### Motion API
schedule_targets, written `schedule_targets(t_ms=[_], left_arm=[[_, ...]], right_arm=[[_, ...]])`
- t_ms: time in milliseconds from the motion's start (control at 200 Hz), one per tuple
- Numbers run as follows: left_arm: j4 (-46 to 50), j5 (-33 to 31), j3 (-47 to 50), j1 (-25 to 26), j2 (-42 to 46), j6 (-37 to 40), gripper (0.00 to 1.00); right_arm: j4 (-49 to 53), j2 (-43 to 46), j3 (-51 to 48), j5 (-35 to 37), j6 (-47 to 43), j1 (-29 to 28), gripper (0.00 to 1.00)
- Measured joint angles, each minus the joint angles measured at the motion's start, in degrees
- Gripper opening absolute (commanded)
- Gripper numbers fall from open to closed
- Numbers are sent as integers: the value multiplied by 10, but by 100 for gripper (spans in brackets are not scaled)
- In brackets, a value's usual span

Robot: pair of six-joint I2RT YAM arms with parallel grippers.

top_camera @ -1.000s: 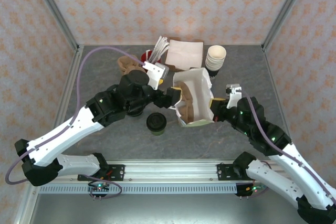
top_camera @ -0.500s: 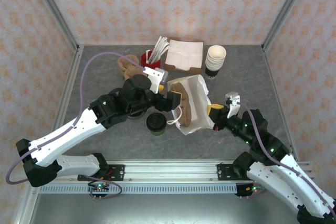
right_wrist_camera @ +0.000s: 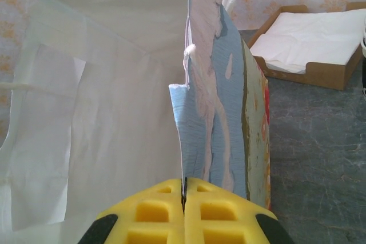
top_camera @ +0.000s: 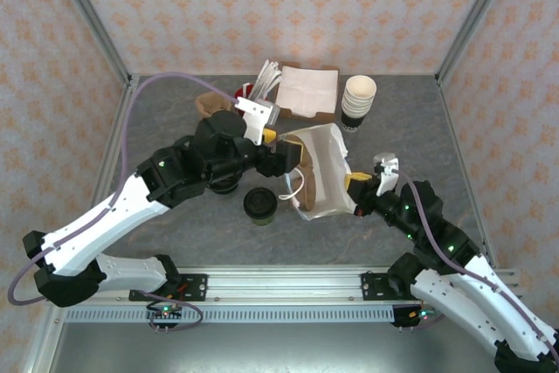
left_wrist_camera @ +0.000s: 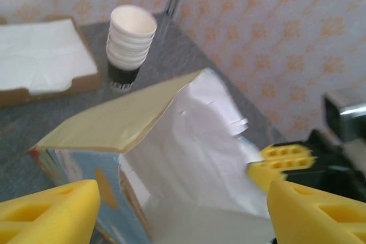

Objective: Pack the takeout coffee

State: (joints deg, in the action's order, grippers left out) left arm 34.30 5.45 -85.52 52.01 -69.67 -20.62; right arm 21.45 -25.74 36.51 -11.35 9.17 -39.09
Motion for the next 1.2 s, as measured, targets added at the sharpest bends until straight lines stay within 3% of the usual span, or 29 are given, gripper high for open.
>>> schedule_targets(t_ms=[240, 410, 786, 951, 1201], left_arm=[[70, -19, -176, 76, -69, 14, 76], [106, -26, -261, 110, -151, -28, 74], [98, -31, -179, 114, -219, -212, 67], [98, -63, -152, 114, -220, -253, 67], [110, -113, -119, 98, -226, -284, 57]], right_arm=[[-1, -2, 10, 32, 16, -9, 0], [-1, -5, 10, 55, 30, -10, 0], [-1, -12, 14, 90, 54, -10, 0], [-7, -12, 18, 101, 61, -11, 0], [-9, -12, 18, 101, 72, -13, 0]])
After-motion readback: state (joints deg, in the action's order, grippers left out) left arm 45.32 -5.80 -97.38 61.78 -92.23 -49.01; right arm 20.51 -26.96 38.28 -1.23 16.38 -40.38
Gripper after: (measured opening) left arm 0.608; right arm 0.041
